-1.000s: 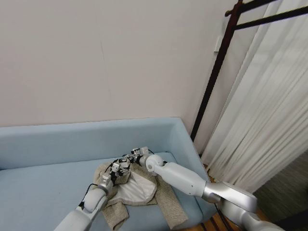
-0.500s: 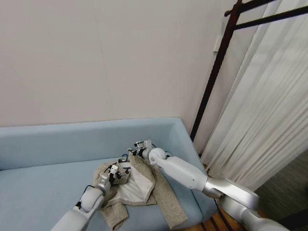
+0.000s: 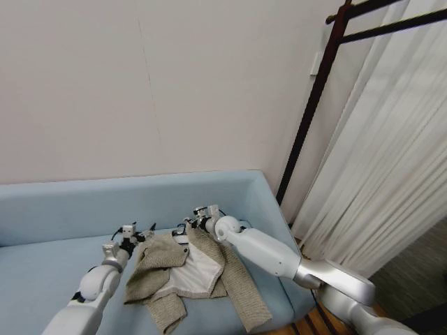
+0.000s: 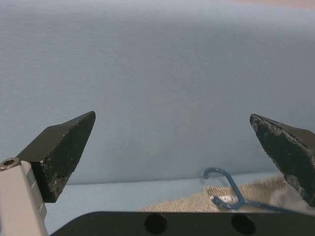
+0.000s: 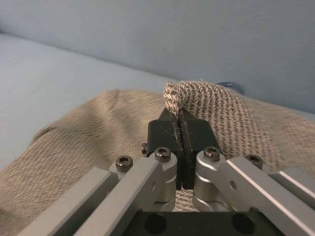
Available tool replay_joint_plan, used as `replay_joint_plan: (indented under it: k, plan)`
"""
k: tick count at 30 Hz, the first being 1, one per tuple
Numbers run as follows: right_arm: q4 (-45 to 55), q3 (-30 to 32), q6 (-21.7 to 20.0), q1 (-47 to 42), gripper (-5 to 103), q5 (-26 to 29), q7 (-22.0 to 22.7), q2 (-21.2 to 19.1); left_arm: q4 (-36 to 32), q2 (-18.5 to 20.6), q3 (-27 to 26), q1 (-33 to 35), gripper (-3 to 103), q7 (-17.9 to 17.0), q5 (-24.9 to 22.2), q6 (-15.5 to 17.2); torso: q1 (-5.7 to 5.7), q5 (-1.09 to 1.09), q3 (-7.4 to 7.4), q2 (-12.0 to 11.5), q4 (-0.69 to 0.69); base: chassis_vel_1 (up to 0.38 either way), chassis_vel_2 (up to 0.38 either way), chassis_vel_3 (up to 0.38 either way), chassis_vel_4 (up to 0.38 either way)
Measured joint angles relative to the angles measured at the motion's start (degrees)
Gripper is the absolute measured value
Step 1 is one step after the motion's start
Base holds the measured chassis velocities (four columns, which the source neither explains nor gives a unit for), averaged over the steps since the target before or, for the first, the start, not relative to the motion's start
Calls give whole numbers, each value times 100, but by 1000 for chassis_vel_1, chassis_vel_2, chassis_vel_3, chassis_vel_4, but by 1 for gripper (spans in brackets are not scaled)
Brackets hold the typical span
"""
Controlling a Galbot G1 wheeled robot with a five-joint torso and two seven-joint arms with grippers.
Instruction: Pick up the clothes from the sofa and hang them on the clothes hanger.
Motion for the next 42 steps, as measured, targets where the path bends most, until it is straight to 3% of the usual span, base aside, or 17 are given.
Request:
replay_joint_plan:
  k: [2, 7, 11, 14, 17, 18, 22, 25, 27, 28, 30, 32, 33, 36, 40, 42]
  plan:
    - [-12, -25, 3, -11, 0, -21, 0, 36, 1, -7, -25, -14, 100, -14, -39, 20, 0, 0, 0, 0, 0, 0, 0, 0, 0]
    - [-451, -209, 68, -213, 0, -205, -15, 563, 47, -70, -310, -213, 100, -180, -356, 255, 0, 0, 0, 0, 0, 0, 0, 0, 0]
    - [-1251, -128, 141, -525, 0, -680, -193, 1206, 75, 10, -445, -270, 100, -276, -546, 381, 0, 0, 0, 0, 2, 0, 0, 0, 0]
    - [-1432, -80, -27, -615, -3, -831, -183, 1301, 42, 83, -471, -225, 100, -296, -588, 420, 0, 0, 0, 0, 4, 0, 0, 0, 0]
    - [-1171, -131, -199, -676, 6, -738, 9, 1113, 19, 135, -513, -191, 100, -322, -629, 469, 0, 1, 0, 0, 4, 0, 0, 0, 0]
    - [-874, -161, -264, -712, 6, -593, 235, 913, 17, 159, -555, -174, 100, -336, -668, 482, 0, 1, 0, 0, 0, 0, 0, 0, 0]
    - [235, -295, -376, -590, 27, 5, 900, 21, 38, 182, -685, -142, 100, -354, -879, 553, 0, 2, 0, -1, -3, 0, 0, 0, 0]
    - [638, -332, -390, -475, 33, 264, 1031, -299, 40, 182, -721, -135, 100, -359, -936, 564, 0, 2, 0, 0, -2, 0, 0, 0, 0]
    - [1001, -320, -471, -351, 44, 528, 1119, -619, 44, 186, -744, -118, 100, -356, -959, 568, 0, 3, 0, 0, 1, 0, 0, 0, 0]
    - [1001, -320, -471, -351, 44, 528, 1119, -619, 44, 186, -744, -118, 100, -356, -959, 568, 0, 3, 0, 0, 1, 0, 0, 0, 0]
    - [1103, -250, -475, -336, 55, 548, 1182, -840, 38, 202, -760, -102, 100, -355, -960, 568, 0, 2, 0, 0, 2, 0, 0, 0, 0]
    - [1149, -212, -468, -355, 55, 550, 1220, -922, 31, 210, -761, -94, 100, -354, -960, 568, 0, 2, 0, 0, 3, 0, 0, 0, 0]
    - [1301, -131, -466, -446, 66, 615, 1291, -1106, 15, 225, -759, -81, 100, -341, -960, 568, 0, 2, 0, 0, 2, 0, 0, 0, 0]
    - [1443, -75, -485, -577, 71, 648, 1329, -1321, 8, 231, -732, -85, 100, -331, -958, 566, 0, 3, 0, 0, 0, 0, 0, 0, 0]
    - [1453, 32, -508, -889, 93, 637, 1323, -1520, 3, 213, -641, -127, 100, -327, -938, 561, 0, 3, 0, 0, -1, 0, 0, 0, 0]
    - [1379, 84, -508, -984, 93, 614, 1301, -1521, -11, 211, -608, -129, 100, -325, -931, 559, 0, 2, 0, 0, 0, 0, 0, 0, 0]
